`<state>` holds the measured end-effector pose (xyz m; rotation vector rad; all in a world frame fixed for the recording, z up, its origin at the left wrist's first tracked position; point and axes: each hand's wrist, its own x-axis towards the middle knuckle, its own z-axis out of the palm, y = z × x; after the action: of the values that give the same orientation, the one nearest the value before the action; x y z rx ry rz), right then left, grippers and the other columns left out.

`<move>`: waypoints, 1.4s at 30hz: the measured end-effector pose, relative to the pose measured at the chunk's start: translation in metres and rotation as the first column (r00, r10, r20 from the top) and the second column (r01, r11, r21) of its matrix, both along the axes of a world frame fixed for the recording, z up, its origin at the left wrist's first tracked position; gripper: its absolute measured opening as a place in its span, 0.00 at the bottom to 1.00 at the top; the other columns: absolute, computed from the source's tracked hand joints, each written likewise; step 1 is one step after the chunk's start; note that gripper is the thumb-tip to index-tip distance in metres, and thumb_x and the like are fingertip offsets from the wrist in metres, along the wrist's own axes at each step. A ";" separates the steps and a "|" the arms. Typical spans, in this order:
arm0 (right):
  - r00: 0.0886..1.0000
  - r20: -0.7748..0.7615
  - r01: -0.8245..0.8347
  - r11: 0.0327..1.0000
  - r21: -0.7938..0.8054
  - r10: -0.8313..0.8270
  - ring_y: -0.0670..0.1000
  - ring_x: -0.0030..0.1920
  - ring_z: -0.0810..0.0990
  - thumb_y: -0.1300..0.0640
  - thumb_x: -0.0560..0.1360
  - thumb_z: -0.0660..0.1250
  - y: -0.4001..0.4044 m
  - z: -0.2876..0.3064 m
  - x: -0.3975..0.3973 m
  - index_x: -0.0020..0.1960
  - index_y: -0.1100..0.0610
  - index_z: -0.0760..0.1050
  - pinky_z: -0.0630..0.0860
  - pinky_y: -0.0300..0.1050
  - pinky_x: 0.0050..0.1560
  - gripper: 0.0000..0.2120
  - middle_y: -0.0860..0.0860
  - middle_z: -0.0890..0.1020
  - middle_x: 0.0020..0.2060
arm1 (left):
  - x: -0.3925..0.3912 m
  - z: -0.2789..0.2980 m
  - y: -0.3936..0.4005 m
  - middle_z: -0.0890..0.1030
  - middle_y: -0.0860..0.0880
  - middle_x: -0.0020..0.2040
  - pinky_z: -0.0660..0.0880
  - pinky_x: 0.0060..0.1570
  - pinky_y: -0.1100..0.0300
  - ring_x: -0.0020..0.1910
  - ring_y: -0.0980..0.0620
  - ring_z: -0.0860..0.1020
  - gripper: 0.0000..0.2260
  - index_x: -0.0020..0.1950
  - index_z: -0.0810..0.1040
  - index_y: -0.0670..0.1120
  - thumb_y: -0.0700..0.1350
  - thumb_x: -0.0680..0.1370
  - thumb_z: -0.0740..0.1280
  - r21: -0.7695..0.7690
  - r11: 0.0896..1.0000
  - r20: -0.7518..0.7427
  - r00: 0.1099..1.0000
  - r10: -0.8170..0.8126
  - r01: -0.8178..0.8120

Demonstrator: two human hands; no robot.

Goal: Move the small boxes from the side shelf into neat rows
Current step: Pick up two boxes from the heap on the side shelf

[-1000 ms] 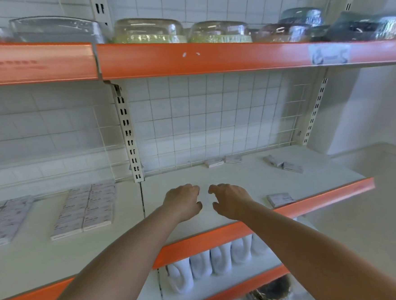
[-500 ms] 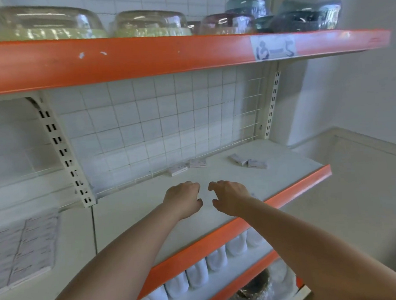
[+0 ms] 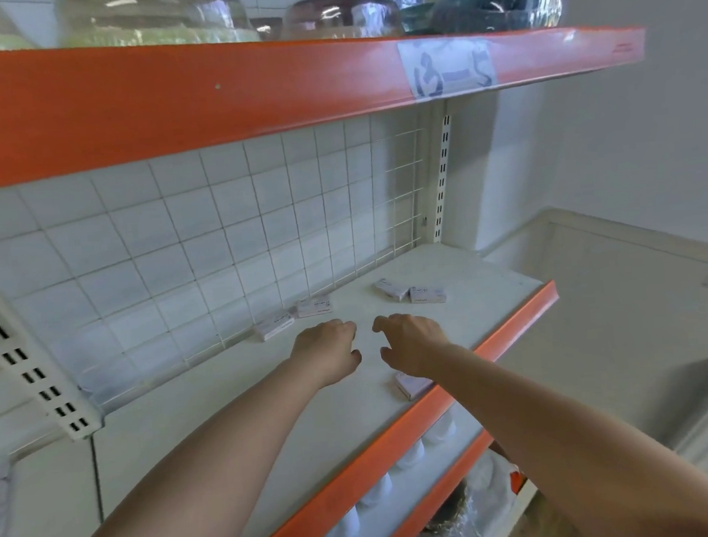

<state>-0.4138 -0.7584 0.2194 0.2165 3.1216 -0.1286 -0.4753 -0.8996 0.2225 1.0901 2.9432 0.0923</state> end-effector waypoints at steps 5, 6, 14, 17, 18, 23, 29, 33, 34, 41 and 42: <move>1.000 0.018 0.018 1.000 0.002 -0.019 0.56 0.62 0.75 0.54 0.79 0.59 0.029 -0.004 -0.008 0.70 0.51 0.65 0.72 0.47 0.55 0.20 0.52 0.73 0.66 | -0.009 -0.003 0.027 0.75 0.46 0.60 0.71 0.50 0.55 0.57 0.44 0.75 0.15 0.63 0.72 0.45 0.50 0.79 0.60 -0.024 1.000 0.013 1.000 -0.016 0.017; 1.000 0.020 0.016 1.000 0.004 -0.017 0.56 0.62 0.75 0.54 0.79 0.59 0.036 -0.004 -0.010 0.70 0.51 0.65 0.72 0.48 0.55 0.20 0.52 0.73 0.66 | -0.011 -0.004 0.033 0.75 0.46 0.60 0.71 0.51 0.55 0.57 0.44 0.75 0.15 0.62 0.72 0.45 0.50 0.79 0.60 -0.026 1.000 0.015 1.000 -0.013 0.014; 0.997 0.027 -0.071 0.997 -0.005 0.071 0.56 0.64 0.74 0.56 0.78 0.60 0.106 -0.004 -0.036 0.71 0.49 0.65 0.72 0.47 0.57 0.21 0.50 0.73 0.67 | -0.036 -0.010 0.088 0.75 0.47 0.60 0.71 0.48 0.55 0.56 0.44 0.76 0.14 0.61 0.72 0.45 0.49 0.78 0.60 -0.033 0.996 0.038 0.996 0.087 -0.086; 0.993 0.029 -0.113 0.993 0.021 0.112 0.56 0.62 0.75 0.56 0.78 0.59 0.132 -0.003 -0.046 0.71 0.48 0.65 0.71 0.45 0.54 0.22 0.51 0.74 0.65 | -0.046 -0.011 0.108 0.75 0.47 0.59 0.69 0.45 0.57 0.56 0.45 0.76 0.14 0.61 0.73 0.44 0.48 0.78 0.60 -0.020 0.992 0.034 0.991 0.126 -0.125; 0.992 0.036 -0.119 0.992 0.035 0.117 0.56 0.62 0.75 0.55 0.78 0.59 0.140 -0.003 -0.049 0.71 0.49 0.65 0.71 0.45 0.53 0.21 0.51 0.74 0.64 | -0.049 -0.012 0.114 0.75 0.47 0.59 0.68 0.44 0.57 0.56 0.46 0.76 0.14 0.61 0.73 0.44 0.48 0.78 0.60 -0.018 0.990 0.036 0.989 0.141 -0.141; 0.986 0.037 -0.162 0.985 0.060 0.160 0.56 0.59 0.76 0.53 0.78 0.59 0.172 -0.007 -0.062 0.69 0.52 0.67 0.72 0.46 0.50 0.19 0.53 0.75 0.61 | -0.054 -0.020 0.140 0.73 0.47 0.62 0.71 0.50 0.55 0.60 0.46 0.74 0.16 0.65 0.72 0.45 0.46 0.78 0.60 -0.006 0.981 0.028 0.981 0.192 -0.192; 0.976 0.058 -0.213 0.975 0.067 0.209 0.55 0.62 0.72 0.49 0.78 0.60 0.192 -0.012 -0.073 0.68 0.53 0.67 0.72 0.47 0.52 0.20 0.52 0.74 0.61 | -0.060 -0.025 0.158 0.70 0.46 0.65 0.68 0.54 0.53 0.63 0.45 0.70 0.17 0.67 0.68 0.45 0.45 0.78 0.60 -0.072 0.973 -0.024 0.975 0.220 -0.221; 0.969 0.089 -0.235 0.970 0.063 0.229 0.55 0.63 0.71 0.47 0.78 0.61 0.196 -0.017 -0.078 0.69 0.54 0.67 0.71 0.48 0.55 0.22 0.53 0.73 0.62 | -0.068 -0.028 0.166 0.68 0.48 0.68 0.68 0.57 0.52 0.65 0.45 0.68 0.20 0.70 0.66 0.46 0.43 0.77 0.61 -0.076 0.970 -0.018 0.973 0.228 -0.229; 0.969 0.089 -0.235 0.970 0.059 0.230 0.55 0.63 0.71 0.47 0.78 0.62 0.197 -0.018 -0.079 0.69 0.54 0.67 0.71 0.48 0.55 0.22 0.53 0.73 0.62 | -0.071 -0.029 0.168 0.68 0.48 0.69 0.68 0.58 0.52 0.66 0.45 0.68 0.21 0.71 0.65 0.47 0.43 0.77 0.61 -0.076 0.971 -0.019 0.974 0.227 -0.227; 0.968 0.069 -0.245 0.969 0.028 0.243 0.55 0.62 0.72 0.48 0.78 0.63 0.198 -0.024 -0.092 0.67 0.55 0.69 0.71 0.49 0.55 0.21 0.53 0.74 0.60 | -0.088 -0.033 0.179 0.62 0.50 0.75 0.68 0.60 0.51 0.69 0.45 0.66 0.23 0.74 0.61 0.49 0.42 0.79 0.60 -0.135 0.973 -0.044 0.982 0.185 -0.189; 0.967 0.067 -0.248 0.969 0.019 0.246 0.55 0.62 0.71 0.48 0.78 0.64 0.198 -0.024 -0.094 0.67 0.55 0.69 0.71 0.49 0.55 0.21 0.53 0.74 0.60 | -0.091 -0.033 0.180 0.60 0.50 0.76 0.68 0.61 0.50 0.70 0.45 0.65 0.23 0.75 0.60 0.50 0.43 0.80 0.59 -0.150 0.973 -0.047 0.984 0.173 -0.178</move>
<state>-0.5080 -0.5601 0.1949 -0.1658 3.0544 -0.0739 -0.5666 -0.7193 0.1891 0.8198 3.0098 -0.1522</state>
